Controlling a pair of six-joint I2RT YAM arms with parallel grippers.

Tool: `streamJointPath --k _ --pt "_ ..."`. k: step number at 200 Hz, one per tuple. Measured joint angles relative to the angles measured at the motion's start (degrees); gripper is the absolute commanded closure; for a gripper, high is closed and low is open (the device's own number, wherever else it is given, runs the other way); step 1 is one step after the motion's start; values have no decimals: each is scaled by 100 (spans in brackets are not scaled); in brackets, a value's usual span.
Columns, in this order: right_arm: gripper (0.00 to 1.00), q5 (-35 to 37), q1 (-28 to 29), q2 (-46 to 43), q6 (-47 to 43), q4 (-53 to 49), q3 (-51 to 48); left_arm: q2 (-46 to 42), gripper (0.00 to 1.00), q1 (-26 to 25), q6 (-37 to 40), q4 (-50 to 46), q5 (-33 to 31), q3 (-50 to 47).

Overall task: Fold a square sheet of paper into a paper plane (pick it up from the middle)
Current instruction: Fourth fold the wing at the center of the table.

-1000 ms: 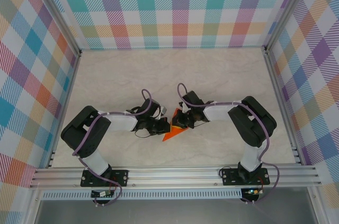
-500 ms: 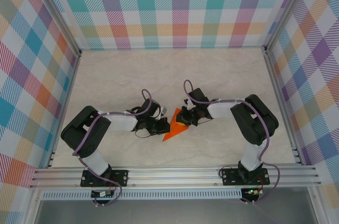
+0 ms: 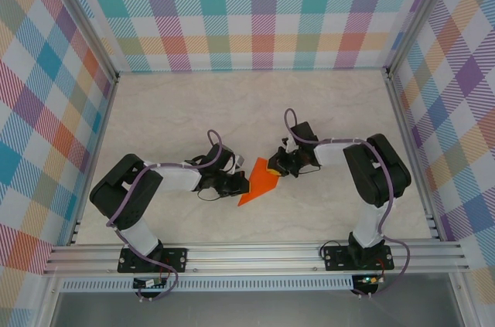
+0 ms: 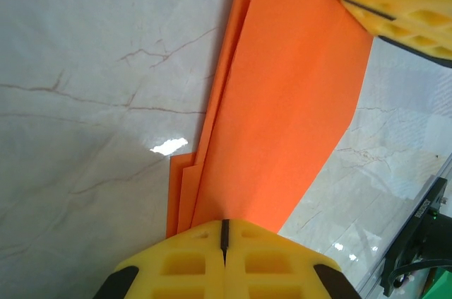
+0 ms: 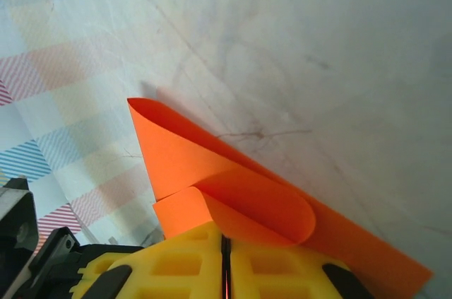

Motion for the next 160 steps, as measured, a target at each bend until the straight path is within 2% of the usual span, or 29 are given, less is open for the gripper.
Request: streamJointPath --k 42,99,160 --pt "90 -107 -374 7 -103 20 -22 2 98 0 0 9 0 0" --pt "89 -400 -557 96 -184 -31 26 4 98 0 0 11 2 0" --pt "89 -345 -866 96 -326 -304 142 4 98 0 0 11 4 0"
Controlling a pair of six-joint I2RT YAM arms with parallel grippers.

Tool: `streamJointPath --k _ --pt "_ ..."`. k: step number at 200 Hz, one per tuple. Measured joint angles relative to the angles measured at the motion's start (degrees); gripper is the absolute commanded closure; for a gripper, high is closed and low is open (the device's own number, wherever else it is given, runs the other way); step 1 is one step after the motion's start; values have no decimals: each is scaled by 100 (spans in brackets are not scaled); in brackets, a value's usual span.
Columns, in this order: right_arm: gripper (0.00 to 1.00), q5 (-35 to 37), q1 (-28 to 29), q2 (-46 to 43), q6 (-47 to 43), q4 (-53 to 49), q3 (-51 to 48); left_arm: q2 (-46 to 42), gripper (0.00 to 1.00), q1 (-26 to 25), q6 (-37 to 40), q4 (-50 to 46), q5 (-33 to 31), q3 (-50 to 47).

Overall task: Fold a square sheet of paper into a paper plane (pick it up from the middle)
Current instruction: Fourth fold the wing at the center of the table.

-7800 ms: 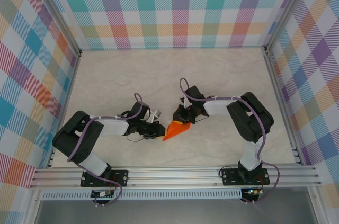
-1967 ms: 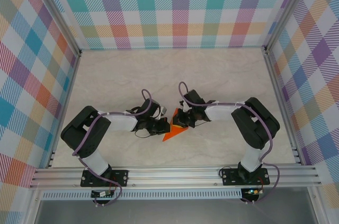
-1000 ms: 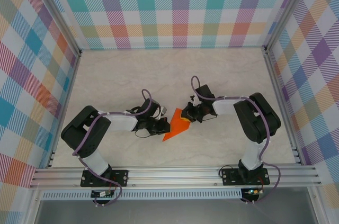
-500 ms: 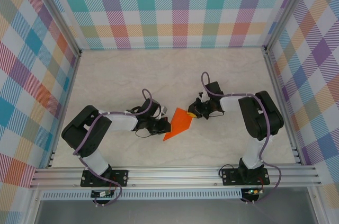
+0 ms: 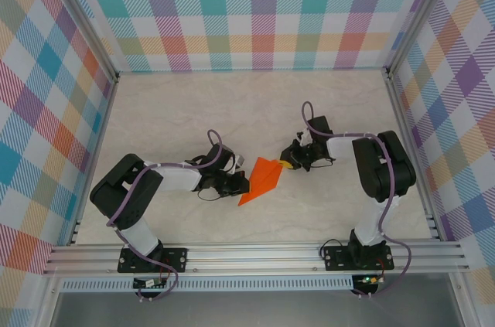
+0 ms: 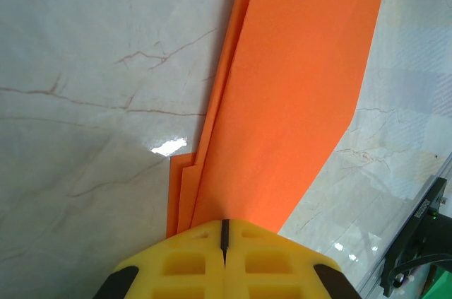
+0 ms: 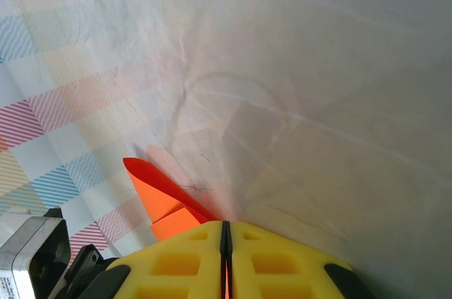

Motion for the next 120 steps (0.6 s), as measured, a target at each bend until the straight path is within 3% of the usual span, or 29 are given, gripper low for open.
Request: streamJointPath --k 59,120 --pt "89 361 -17 -975 -52 -236 -85 0 98 0 0 4 4 0" --pt "100 833 1709 -1073 352 -44 -328 0 99 0 -2 11 17 0"
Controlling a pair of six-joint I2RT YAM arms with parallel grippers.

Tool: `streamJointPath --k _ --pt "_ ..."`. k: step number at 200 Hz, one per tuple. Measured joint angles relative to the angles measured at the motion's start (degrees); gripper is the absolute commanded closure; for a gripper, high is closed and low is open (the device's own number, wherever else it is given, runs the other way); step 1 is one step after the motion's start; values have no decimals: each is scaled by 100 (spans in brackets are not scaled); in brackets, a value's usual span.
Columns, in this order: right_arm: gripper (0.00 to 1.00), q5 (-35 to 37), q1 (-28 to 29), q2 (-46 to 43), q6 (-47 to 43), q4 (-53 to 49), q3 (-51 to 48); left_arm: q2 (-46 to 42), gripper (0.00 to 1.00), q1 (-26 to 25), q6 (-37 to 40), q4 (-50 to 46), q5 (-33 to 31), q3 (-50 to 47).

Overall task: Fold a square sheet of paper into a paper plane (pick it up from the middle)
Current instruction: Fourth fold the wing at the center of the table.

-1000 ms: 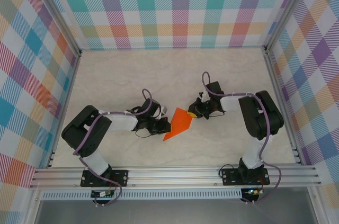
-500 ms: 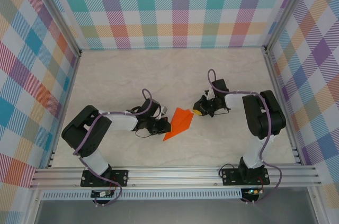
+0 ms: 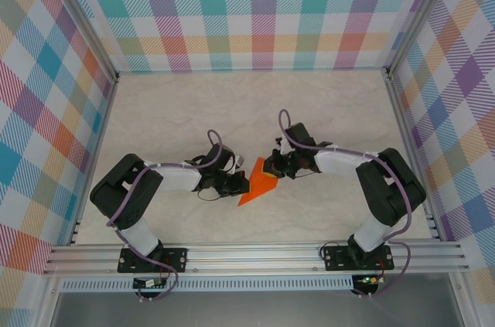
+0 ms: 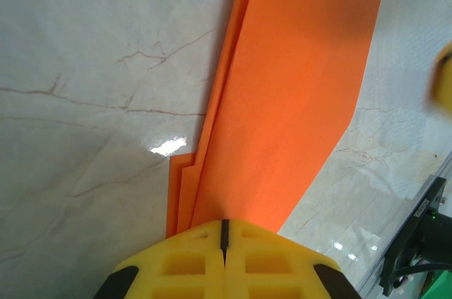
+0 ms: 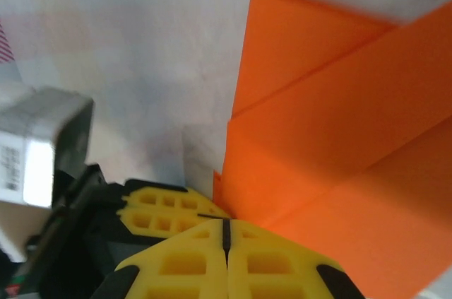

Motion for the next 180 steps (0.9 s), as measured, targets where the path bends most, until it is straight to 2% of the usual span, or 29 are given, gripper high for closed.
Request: streamJointPath --k 93,180 --pt "100 382 857 461 595 531 -210 -2 99 0 0 7 0 -4" --pt "100 498 885 570 629 225 -2 -2 99 0 0 4 -2 -4"
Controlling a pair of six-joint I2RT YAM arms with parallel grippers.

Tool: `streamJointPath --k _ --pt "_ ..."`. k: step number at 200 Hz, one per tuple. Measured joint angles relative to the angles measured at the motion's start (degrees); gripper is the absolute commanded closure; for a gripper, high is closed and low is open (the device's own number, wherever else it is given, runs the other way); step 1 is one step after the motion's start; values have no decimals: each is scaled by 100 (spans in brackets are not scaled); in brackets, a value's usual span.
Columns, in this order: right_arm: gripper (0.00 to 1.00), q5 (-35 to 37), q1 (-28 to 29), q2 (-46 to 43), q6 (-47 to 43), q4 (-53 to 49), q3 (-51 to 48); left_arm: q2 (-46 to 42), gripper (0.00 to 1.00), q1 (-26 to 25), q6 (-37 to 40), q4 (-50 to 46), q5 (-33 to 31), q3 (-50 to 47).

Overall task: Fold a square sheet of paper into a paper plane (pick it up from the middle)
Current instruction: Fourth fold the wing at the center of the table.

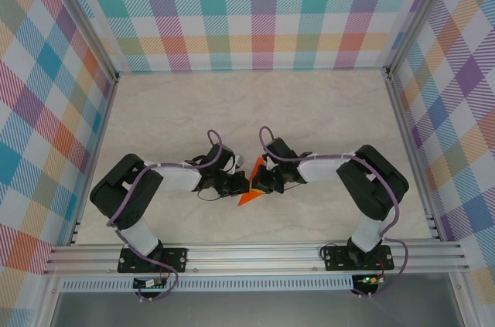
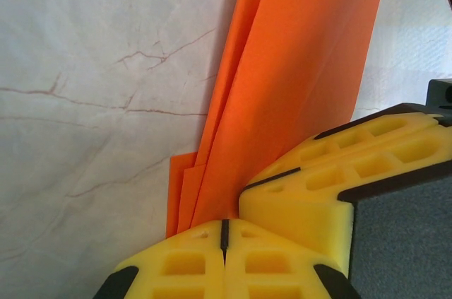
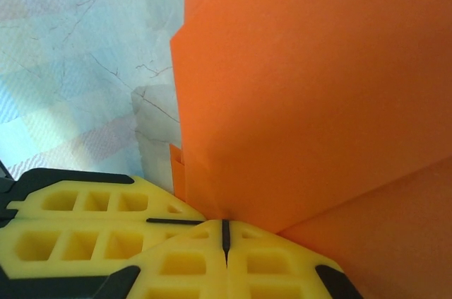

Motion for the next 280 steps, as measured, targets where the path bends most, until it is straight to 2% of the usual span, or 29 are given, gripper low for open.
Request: streamJointPath --k 49,146,177,231,280 --pt "100 -35 -195 2 -61 -85 37 2 98 0 2 0 2 0" --pt "100 -94 -1316 -13 -400 -98 44 7 99 0 0 2 2 -2" --pt "100 -197 -1338 -125 -455 -87 44 2 98 0 0 2 2 -2" --pt "100 -413 -1051 -35 -452 20 122 -4 99 0 0 2 0 -7" --pt "100 -483 -1029 238 -481 13 162 -72 94 -7 0 4 -39 -35"
